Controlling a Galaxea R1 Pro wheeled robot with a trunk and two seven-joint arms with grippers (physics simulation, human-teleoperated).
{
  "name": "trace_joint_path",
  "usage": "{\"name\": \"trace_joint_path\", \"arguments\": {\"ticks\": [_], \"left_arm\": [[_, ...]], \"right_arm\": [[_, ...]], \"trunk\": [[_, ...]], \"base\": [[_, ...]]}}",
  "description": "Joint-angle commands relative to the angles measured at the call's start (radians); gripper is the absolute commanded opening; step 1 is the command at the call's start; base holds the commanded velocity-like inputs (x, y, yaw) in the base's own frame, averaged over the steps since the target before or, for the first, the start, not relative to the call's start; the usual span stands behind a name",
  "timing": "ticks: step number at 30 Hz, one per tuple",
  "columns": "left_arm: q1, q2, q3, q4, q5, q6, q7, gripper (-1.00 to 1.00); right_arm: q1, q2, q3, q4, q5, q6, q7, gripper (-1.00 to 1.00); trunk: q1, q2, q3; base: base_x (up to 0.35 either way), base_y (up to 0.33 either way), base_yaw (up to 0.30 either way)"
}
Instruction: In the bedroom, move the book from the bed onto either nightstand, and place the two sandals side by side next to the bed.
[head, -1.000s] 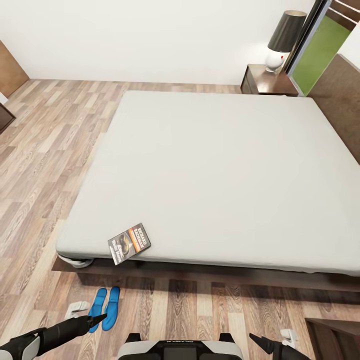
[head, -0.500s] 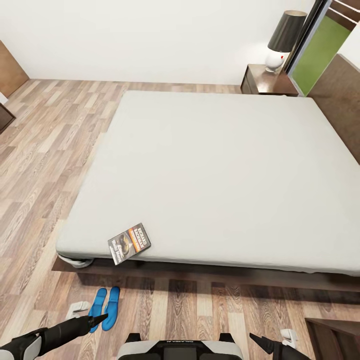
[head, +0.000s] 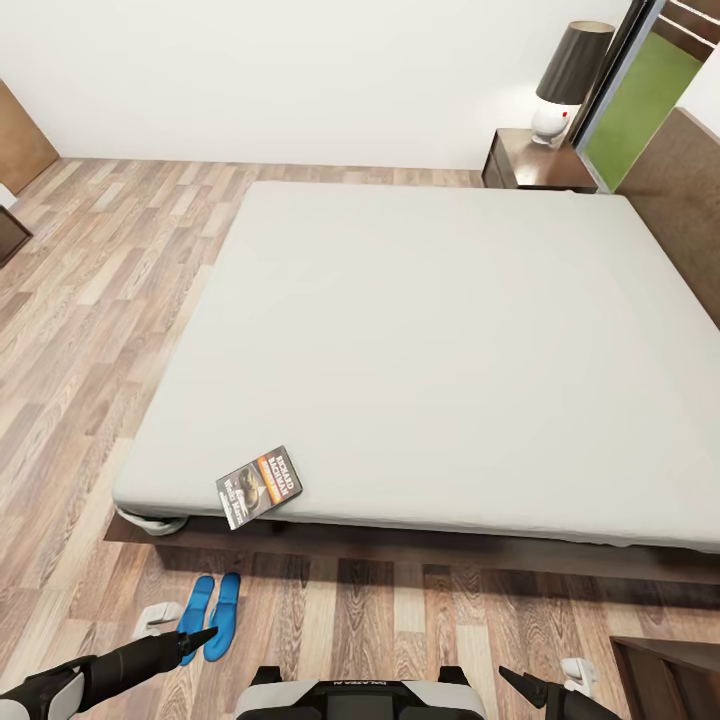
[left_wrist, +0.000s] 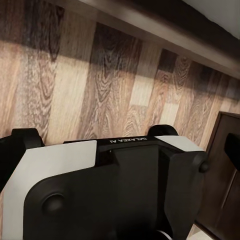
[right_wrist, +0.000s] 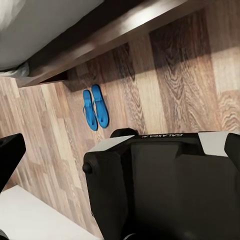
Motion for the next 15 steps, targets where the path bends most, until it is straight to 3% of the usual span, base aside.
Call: {"name": "trace_joint_path", "arguments": {"ticks": [1,7,15], "left_arm": [[-0.001,0.000,-0.004,0.001,0.006,0.000,-0.003,1.00],[-0.001,0.000,-0.004,0.001,0.006,0.000,-0.003,1.00],[-0.001,0.000,-0.004,0.001,0.006,0.000,-0.003,1.00]], "right_arm": [[-0.001,0.000,-0.008,0.001,0.008,-0.004,0.003,1.00],[-0.001,0.000,-0.008,0.001,0.008,-0.004,0.003,1.00],[-0.001,0.000,-0.008,0.001,0.008,-0.004,0.003,1.00]], "trunk": [[0.000,-0.001,-0.001],[0.000,-0.001,-0.001],[0.000,-0.001,-0.001]], "base": [[-0.026,0.000,0.141],[-0.062,0.000,0.199],[-0.012,0.000,0.060]]}}
